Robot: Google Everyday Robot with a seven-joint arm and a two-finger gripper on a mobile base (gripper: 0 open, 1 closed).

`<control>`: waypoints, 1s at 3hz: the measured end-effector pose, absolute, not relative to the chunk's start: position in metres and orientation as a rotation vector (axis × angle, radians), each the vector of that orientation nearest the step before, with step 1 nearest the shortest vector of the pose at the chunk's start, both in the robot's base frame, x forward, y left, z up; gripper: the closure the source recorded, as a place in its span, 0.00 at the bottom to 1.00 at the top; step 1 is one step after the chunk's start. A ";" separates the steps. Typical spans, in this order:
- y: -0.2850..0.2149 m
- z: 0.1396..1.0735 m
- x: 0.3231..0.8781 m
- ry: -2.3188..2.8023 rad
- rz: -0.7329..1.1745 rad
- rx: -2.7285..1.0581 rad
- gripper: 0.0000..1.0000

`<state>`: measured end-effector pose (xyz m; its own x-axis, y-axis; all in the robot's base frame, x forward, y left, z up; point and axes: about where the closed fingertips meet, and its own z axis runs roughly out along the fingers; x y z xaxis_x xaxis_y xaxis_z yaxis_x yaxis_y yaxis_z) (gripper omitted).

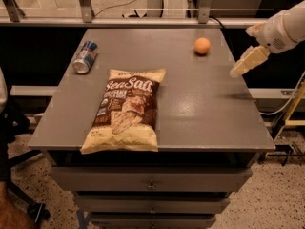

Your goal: Move orange near brown chip bag

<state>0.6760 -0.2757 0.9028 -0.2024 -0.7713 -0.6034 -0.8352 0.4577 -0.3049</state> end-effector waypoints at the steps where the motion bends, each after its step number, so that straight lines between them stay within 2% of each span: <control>1: -0.275 0.903 0.708 1.934 0.137 -1.316 0.00; 3: -0.263 0.901 0.718 1.905 0.149 -1.301 0.00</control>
Offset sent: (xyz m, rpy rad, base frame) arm 0.0237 0.0012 -0.0037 0.0352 -0.0256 0.0162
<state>0.7182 -0.2628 0.9007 -0.1448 -0.7292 -0.6688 -0.8243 0.4628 -0.3261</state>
